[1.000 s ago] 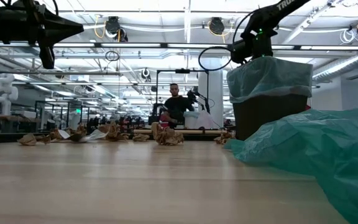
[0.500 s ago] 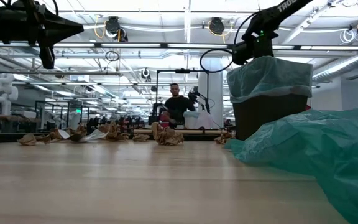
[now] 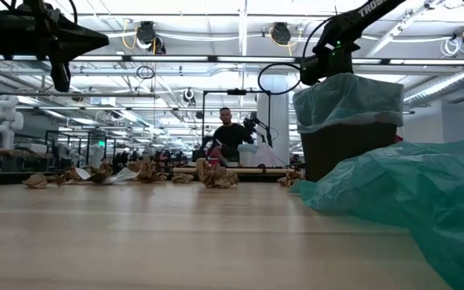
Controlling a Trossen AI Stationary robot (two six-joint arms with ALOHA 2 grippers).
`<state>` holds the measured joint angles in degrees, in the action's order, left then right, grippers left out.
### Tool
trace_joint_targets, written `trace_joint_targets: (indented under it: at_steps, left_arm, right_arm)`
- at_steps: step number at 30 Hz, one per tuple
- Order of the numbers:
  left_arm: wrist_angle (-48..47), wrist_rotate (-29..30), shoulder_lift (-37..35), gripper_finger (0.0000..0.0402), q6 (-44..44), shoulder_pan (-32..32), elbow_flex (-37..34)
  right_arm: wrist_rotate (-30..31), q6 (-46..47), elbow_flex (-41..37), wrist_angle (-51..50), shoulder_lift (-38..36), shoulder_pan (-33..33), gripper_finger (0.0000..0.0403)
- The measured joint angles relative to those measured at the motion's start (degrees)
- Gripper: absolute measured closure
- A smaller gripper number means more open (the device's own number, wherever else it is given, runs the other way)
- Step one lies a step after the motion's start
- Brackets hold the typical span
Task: Place trash/remove bag and relplace
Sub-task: Put the pink trash bag into the black trash bin, then put the brown napkin into the black trash bin
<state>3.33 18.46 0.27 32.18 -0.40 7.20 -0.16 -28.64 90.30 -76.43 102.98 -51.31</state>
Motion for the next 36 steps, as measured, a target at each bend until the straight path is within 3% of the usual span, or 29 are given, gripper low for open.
trace_joint_targets:
  at_steps: [11, 21, 26, 30, 36]
  left_arm:
    - [0.4, 0.0, 0.0, 0.0381, 0.1, 0.0, 0.0]
    - [0.7, 0.0, 0.0, 0.0381, 0.1, 0.0, 0.0]
    - [0.7, 0.0, 0.0, 0.0382, 0.3, 0.0, 0.0]
    - [0.7, 0.0, 0.0, 0.0381, 0.4, 0.0, 0.0]
    - [0.5, 0.7, 0.0, 0.0381, 0.4, 0.0, 0.0]
  right_arm:
    - [0.2, 3.5, 7.4, -7.3, -3.6, 0.0, 0.0403]
    - [-2.2, 8.7, 23.4, -10.1, -4.7, 1.3, 0.0403]
    - [-8.3, 8.7, 31.7, -10.9, -4.7, 7.1, 0.0403]
    - [-12.8, 8.7, 34.0, -9.9, -4.8, 13.8, 0.0398]
    - [-11.7, 12.5, 34.0, -8.9, -2.3, 22.2, 0.0354]
